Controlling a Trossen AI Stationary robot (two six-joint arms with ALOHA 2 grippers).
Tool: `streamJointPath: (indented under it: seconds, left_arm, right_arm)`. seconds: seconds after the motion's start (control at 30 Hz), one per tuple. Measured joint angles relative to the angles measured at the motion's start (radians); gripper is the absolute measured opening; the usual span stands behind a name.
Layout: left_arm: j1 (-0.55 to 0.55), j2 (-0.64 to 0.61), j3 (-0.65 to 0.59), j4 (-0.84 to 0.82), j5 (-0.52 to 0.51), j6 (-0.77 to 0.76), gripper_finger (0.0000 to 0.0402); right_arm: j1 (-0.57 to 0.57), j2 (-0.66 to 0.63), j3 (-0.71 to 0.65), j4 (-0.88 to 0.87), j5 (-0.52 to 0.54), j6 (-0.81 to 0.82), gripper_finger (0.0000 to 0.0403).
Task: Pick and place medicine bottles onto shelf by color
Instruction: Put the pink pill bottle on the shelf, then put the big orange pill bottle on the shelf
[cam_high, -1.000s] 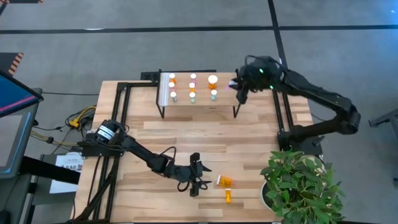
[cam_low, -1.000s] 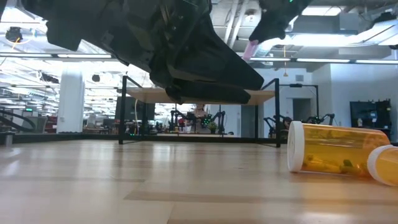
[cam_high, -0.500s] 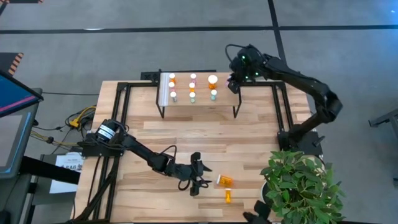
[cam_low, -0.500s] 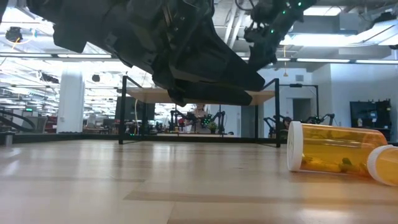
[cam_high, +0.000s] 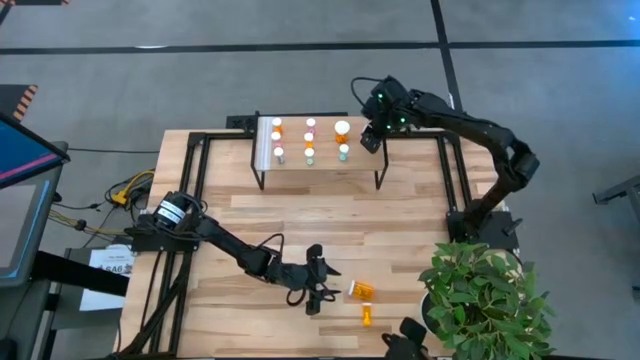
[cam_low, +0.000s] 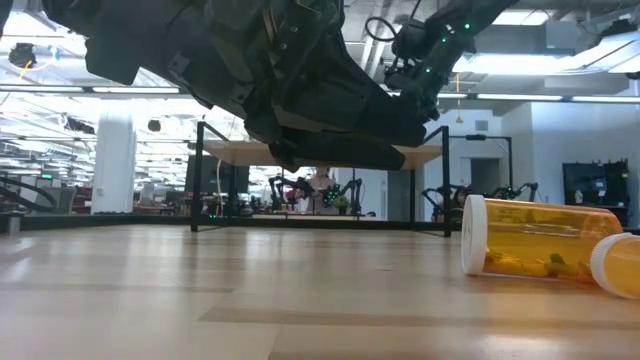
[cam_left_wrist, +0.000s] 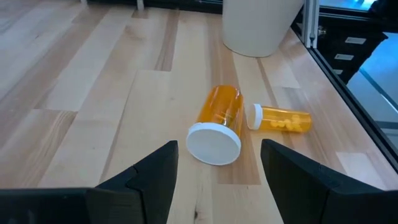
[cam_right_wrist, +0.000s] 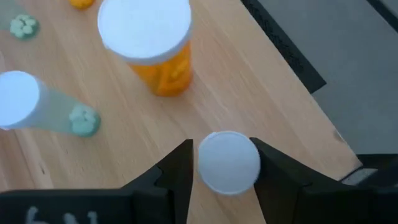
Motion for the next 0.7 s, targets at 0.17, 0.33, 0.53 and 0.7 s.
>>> streamJointPath:
  seconds: [0.17, 0.33, 0.53, 0.7]
  left_arm:
    - [0.000, 0.000, 0.000, -0.002, 0.001, -0.001, 0.0218]
    - [0.000, 0.000, 0.000, -0.003, 0.002, -0.001, 0.0218]
    - [0.000, 0.000, 0.000, -0.011, 0.002, -0.002, 0.0218]
    - [0.000, 0.000, 0.000, -0.020, 0.001, -0.009, 0.0218]
  right_arm:
    - [-0.002, -0.011, 0.000, 0.008, 0.001, 0.005, 0.0209]
    - [-0.003, -0.035, 0.000, 0.007, 0.001, 0.009, 0.0239]
    - [-0.003, -0.096, 0.000, -0.002, 0.004, 0.009, 0.0250]
    - [-0.003, -0.201, 0.000, -0.037, 0.007, 0.016, 0.0250]
